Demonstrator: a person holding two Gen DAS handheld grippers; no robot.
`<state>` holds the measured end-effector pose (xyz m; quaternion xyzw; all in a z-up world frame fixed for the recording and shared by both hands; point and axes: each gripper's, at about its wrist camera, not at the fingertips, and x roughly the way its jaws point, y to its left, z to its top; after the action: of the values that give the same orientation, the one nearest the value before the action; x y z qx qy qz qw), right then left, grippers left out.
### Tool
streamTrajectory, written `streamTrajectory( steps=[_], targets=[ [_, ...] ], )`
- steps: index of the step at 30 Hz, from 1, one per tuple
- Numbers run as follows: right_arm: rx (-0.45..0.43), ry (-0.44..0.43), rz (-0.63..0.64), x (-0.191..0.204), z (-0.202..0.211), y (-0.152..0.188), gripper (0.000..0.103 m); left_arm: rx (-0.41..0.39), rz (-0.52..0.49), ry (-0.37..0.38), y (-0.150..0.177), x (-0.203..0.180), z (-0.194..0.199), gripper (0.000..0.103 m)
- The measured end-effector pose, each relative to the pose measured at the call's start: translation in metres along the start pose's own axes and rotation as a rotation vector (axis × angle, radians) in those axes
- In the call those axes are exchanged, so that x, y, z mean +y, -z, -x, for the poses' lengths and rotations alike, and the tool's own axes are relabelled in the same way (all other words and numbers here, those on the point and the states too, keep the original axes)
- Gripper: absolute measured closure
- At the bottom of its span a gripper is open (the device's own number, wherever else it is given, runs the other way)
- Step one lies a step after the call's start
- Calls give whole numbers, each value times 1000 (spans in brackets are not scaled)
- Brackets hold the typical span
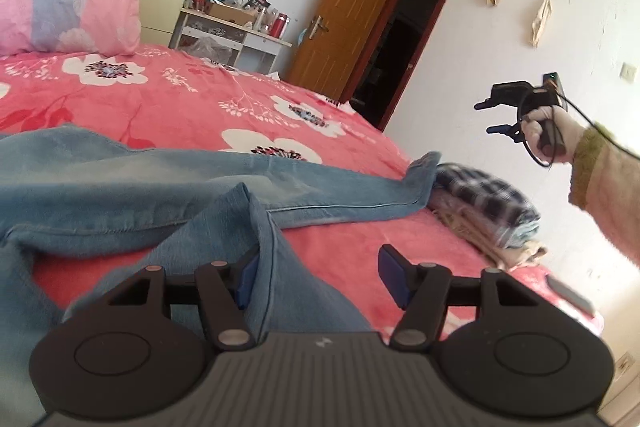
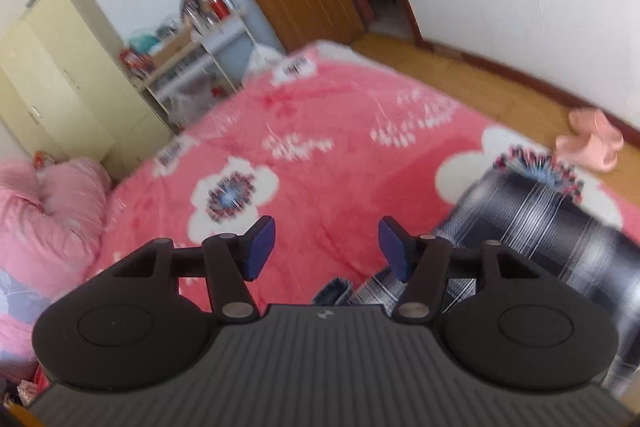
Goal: Fold clothes
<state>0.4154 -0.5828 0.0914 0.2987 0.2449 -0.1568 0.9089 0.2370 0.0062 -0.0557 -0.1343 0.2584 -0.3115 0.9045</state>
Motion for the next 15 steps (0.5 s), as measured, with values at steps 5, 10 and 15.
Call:
streamTrajectory(
  steps=[5,10,15],
  targets=[
    [96,-334,152,38,79,68,46,12,55,7,25,-4,50,40],
    [251,-564,384,80,145,227,46,59,119,13,55,2,94,40],
    [367,-722,452,103,171,365,46,62,118,-43,74,4,114,41]
  ],
)
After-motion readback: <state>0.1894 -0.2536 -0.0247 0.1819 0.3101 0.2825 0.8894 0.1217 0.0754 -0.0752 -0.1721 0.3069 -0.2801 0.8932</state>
